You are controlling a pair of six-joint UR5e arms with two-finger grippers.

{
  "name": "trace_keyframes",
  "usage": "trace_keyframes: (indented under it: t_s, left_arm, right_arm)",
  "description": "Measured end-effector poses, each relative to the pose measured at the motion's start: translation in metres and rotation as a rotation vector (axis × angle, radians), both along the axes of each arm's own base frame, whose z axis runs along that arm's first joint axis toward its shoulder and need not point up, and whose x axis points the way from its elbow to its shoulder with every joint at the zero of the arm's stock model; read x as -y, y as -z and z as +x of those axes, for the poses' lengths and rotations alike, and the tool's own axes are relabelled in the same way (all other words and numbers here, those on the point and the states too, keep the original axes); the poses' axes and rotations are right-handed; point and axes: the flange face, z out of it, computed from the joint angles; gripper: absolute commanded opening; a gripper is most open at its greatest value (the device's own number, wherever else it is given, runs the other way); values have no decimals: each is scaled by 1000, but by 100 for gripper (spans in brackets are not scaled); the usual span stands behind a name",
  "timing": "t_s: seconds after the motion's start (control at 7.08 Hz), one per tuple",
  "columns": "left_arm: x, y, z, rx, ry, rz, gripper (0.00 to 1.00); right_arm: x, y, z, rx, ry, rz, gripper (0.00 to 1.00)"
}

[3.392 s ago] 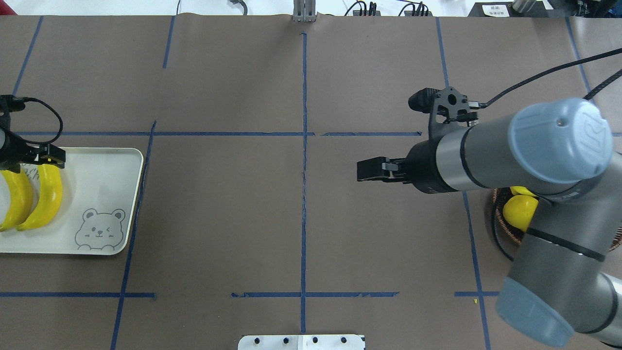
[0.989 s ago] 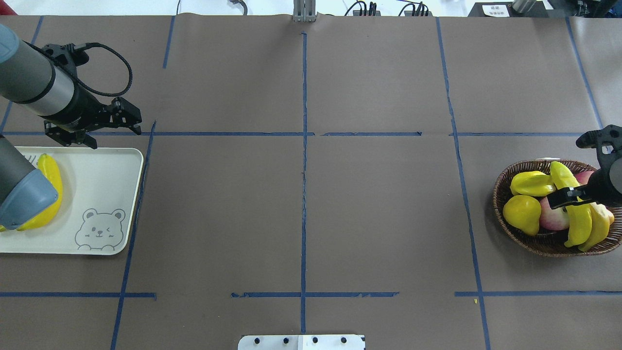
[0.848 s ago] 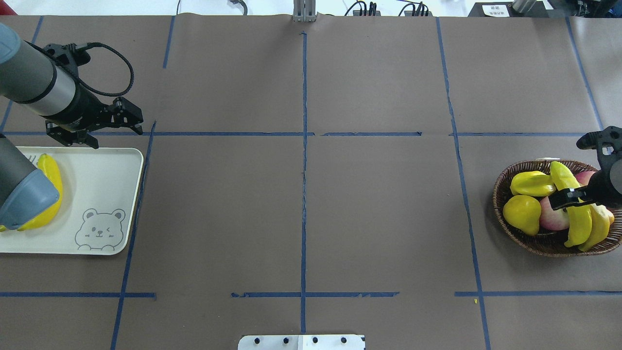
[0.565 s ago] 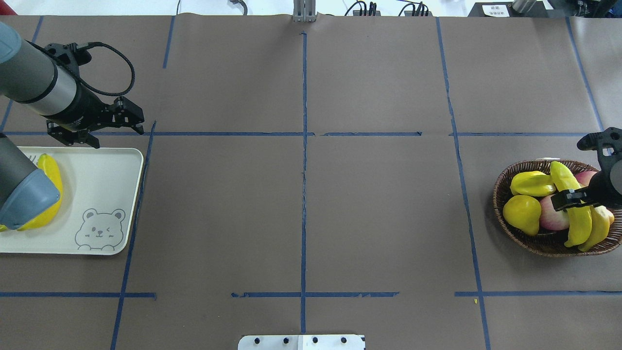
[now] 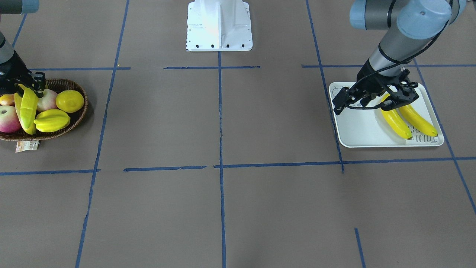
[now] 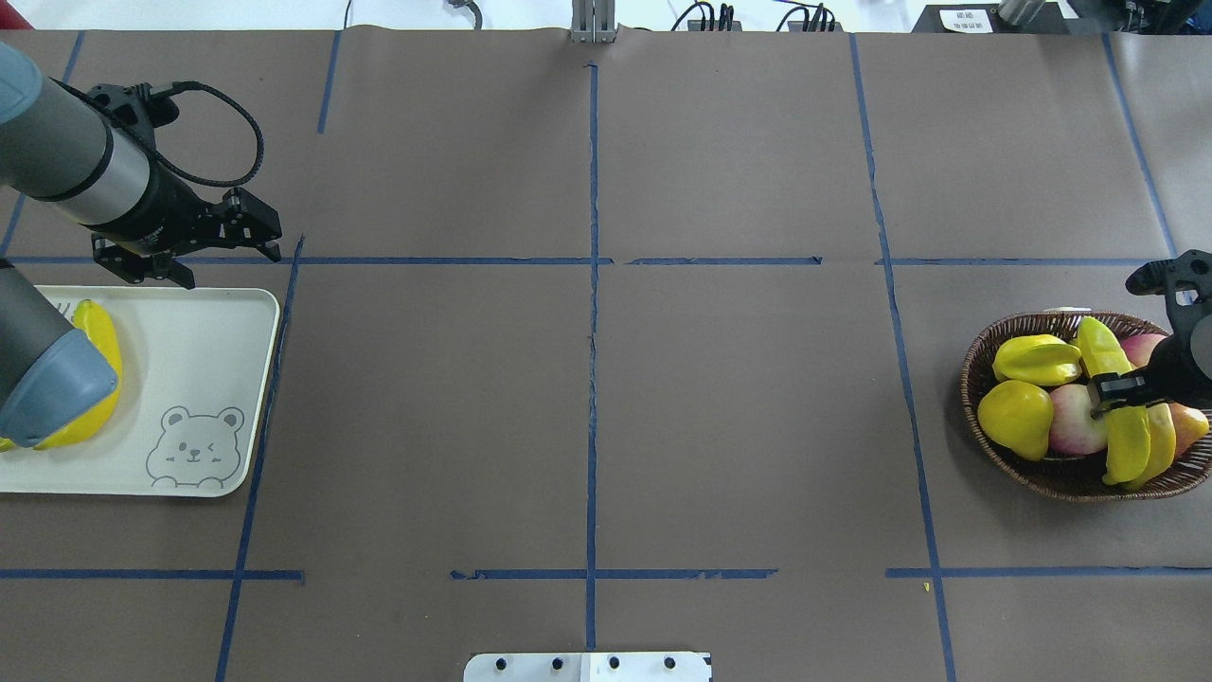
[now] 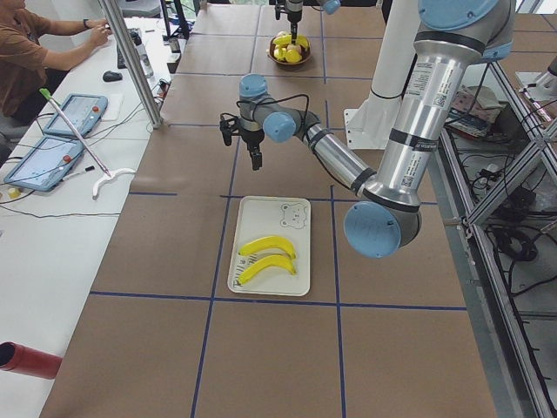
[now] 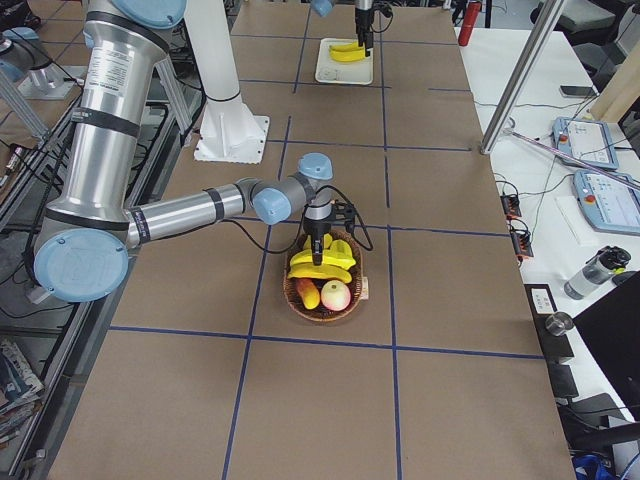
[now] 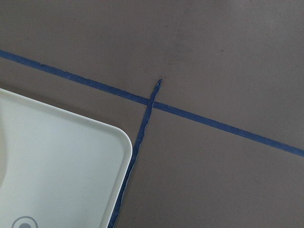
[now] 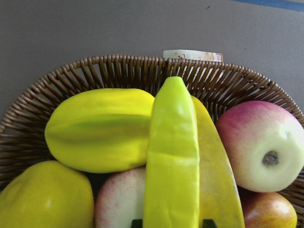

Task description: Transfer all bananas from basket to plate

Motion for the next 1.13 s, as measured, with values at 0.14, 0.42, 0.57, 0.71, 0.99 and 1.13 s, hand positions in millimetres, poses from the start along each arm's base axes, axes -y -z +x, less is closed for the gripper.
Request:
trace_keyframes:
  t_s: [0.14,0.42,0.57,0.71,0.99,1.13]
  left_arm:
    - [0,0,0,0,-1,0,99]
    - [0,2,1,-3,-1,3,99]
    - [0,3,1,-3,-1,3,99]
    - [0,3,1,-3,-2,3,99]
    - [1,8,4,-9,-5,8,99]
    - [-1,22,16,-26,-13,18,99]
  right_arm:
    - [0,1,0,2,1,0,9]
    - [1,11,6,15,-2,17,1]
    - [4,22,16,39,-8,27,0]
    - [9,35,33,89,-24,19,0]
    - [20,78,58,236,-23,35,0]
    - [35,115,50,311,1,86,1]
